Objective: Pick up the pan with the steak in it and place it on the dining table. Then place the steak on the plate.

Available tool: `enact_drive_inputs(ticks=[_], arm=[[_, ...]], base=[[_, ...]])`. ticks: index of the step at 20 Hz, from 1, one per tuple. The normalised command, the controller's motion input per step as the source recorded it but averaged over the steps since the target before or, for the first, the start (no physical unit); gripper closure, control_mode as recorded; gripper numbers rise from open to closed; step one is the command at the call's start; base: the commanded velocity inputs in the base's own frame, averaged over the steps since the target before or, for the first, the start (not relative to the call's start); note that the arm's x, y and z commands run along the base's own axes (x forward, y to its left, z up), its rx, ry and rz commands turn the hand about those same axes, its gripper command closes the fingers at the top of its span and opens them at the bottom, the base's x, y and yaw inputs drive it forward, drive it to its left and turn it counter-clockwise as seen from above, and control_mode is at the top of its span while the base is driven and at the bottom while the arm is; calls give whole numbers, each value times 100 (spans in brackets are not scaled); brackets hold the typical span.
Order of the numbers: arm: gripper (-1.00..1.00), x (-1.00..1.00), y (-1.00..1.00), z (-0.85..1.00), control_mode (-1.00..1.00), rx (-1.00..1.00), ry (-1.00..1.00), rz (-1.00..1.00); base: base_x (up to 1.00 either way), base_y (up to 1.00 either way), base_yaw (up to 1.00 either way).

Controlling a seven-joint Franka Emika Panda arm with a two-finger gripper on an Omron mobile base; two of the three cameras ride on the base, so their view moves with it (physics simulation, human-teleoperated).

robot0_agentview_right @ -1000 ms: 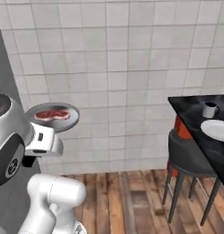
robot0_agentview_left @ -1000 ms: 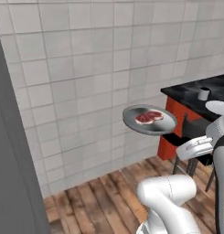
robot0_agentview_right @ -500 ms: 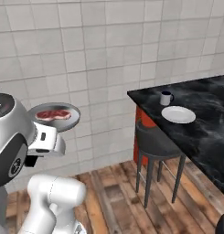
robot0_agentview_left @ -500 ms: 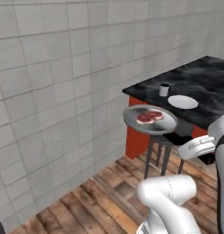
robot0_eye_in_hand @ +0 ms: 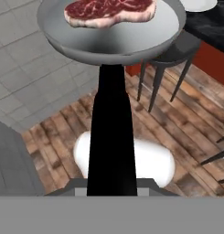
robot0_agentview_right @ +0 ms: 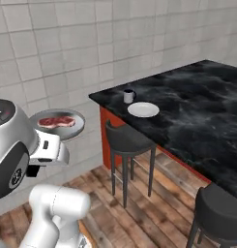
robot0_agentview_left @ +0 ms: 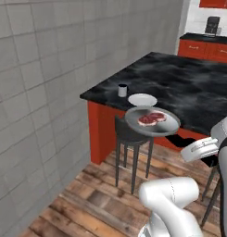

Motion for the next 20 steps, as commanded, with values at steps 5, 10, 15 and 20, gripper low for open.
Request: enact_drive_inputs(ticks=[5, 10, 15, 20], arm=[[100, 0, 0, 0, 100, 0, 0, 0], [100, 0, 0, 0, 100, 0, 0, 0], [100, 0, 0, 0, 100, 0, 0, 0], [100, 0, 0, 0, 100, 0, 0, 0]], base=[[0, 0, -50], [0, 0, -50], [0, 0, -50], [0, 0, -50]])
